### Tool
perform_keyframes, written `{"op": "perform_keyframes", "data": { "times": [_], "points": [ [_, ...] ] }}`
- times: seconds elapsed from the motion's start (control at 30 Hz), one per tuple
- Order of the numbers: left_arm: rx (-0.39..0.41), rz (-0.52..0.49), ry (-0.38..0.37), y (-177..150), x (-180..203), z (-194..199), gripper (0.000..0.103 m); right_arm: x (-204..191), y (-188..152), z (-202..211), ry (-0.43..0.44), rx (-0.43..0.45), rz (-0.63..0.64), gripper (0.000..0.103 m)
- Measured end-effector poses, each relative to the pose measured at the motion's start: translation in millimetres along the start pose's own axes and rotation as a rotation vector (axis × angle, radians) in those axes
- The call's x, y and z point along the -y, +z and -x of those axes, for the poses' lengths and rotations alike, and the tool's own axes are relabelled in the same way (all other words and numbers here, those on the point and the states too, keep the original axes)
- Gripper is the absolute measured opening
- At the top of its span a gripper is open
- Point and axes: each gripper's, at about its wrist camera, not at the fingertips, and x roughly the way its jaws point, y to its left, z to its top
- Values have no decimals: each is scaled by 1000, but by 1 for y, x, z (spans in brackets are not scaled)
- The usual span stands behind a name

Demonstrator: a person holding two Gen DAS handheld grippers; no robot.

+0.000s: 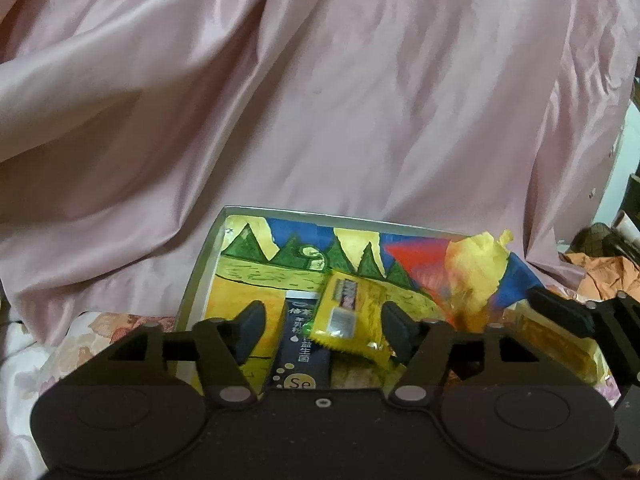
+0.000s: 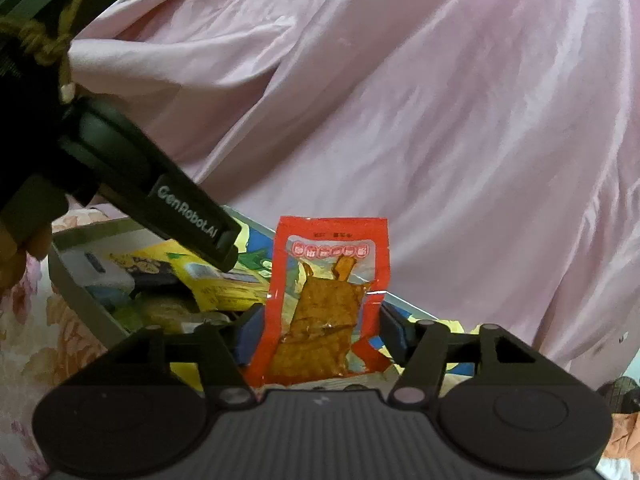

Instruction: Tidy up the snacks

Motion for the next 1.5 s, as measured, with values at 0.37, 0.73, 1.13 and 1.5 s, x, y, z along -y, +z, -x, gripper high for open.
{"op": "perform_keyframes", "data": {
  "times": [0.37, 0.73, 1.13, 1.5],
  "points": [
    [43, 45, 18, 1, -4, 16, 97, 4, 5, 10, -25, 40, -21, 91],
    [99, 48, 38, 7, 1, 42, 102, 20, 16, 31, -68, 92, -82, 102],
    [172, 65, 50, 2, 5, 83, 102, 47, 20, 61, -110, 123, -231, 103],
    [216, 96, 78, -13, 7, 123, 102, 58, 24, 98, -119, 157, -330, 103]
  ]
}}
